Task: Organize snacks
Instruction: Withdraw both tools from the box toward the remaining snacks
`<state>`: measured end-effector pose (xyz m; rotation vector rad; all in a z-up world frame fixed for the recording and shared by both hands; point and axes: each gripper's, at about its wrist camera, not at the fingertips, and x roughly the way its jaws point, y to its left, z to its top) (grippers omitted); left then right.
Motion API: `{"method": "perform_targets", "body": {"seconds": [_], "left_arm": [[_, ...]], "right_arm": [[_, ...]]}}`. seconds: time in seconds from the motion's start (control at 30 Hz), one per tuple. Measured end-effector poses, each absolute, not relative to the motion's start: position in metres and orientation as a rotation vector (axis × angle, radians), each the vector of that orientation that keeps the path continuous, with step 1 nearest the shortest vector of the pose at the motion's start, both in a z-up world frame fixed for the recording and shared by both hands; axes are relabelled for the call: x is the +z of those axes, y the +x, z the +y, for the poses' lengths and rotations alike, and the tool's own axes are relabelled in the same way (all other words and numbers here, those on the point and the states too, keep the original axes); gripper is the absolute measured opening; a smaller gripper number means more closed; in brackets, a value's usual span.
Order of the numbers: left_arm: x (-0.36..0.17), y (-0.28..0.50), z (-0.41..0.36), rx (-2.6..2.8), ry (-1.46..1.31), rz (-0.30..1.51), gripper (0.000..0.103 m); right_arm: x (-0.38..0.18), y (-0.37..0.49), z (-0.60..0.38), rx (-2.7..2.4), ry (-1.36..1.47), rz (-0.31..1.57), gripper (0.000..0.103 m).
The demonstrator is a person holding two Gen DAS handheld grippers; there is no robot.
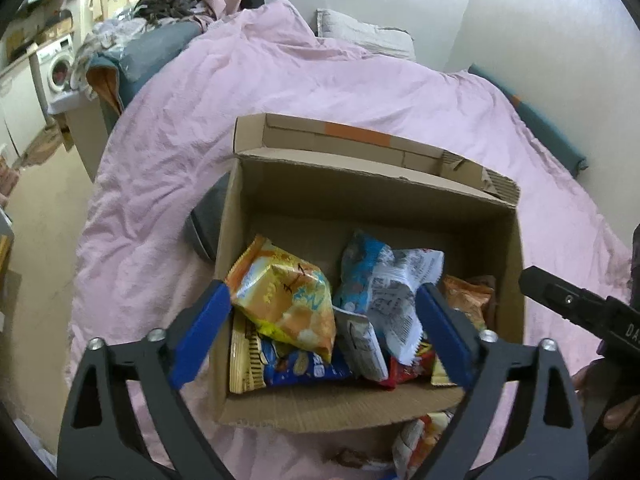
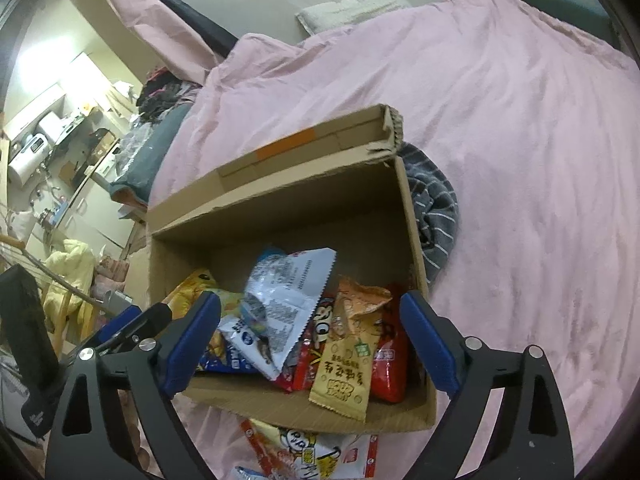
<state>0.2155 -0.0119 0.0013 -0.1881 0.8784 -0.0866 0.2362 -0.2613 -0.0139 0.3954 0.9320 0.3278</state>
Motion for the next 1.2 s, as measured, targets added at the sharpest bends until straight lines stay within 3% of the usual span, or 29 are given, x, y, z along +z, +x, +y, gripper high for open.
{"method": "perform_targets", "body": {"seconds": [0.63,1.2], "left_arm": [[0.014,0.139,0.007,-0.023,-0.094,0.889,0.093],[-0.023,0.111,0.022,0.059,-0.141,1.03,0.093]], "right_arm": [[0.0,0.184,-0.266,0.328,0.41,0.928,0.093],[-0.03,0.135,-0.291,0.256,0.519,1.057,0.093]]}}
